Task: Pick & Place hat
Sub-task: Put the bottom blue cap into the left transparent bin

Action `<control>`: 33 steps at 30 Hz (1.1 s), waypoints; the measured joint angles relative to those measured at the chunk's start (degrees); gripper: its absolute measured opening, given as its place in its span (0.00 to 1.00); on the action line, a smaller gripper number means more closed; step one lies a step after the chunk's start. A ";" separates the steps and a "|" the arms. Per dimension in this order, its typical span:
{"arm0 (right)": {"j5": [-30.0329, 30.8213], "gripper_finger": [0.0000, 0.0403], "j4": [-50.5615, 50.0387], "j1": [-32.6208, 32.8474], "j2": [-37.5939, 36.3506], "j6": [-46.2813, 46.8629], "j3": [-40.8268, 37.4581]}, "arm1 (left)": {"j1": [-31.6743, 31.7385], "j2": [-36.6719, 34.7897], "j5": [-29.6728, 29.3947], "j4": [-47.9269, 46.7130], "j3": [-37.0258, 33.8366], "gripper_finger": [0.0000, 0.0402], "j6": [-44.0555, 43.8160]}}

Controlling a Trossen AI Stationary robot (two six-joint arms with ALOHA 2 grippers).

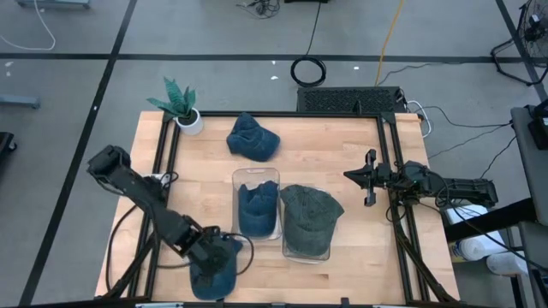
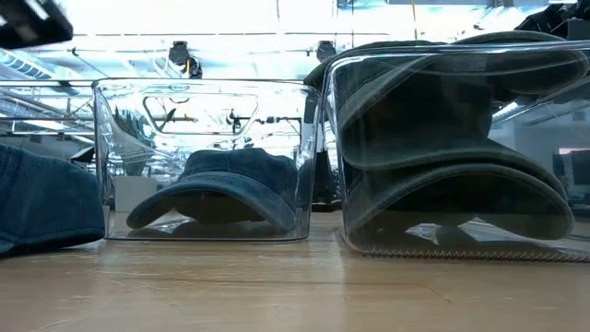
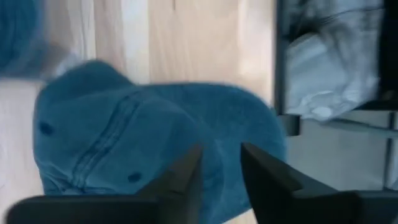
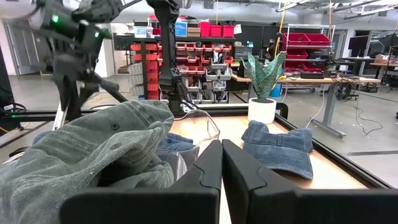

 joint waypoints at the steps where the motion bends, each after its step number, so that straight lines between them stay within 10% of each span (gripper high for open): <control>1: -0.02 0.00 0.00 0.00 0.00 0.00 0.00 | -0.23 0.90 -0.11 -0.22 0.00 0.32 -0.57; 13: -0.02 0.00 0.00 0.00 0.00 0.00 0.02 | -3.53 8.02 5.12 -1.45 0.00 0.55 -15.04; 33: -0.02 0.00 0.00 0.00 0.00 0.00 0.02 | -6.69 7.91 -3.41 -1.11 0.00 0.38 -15.38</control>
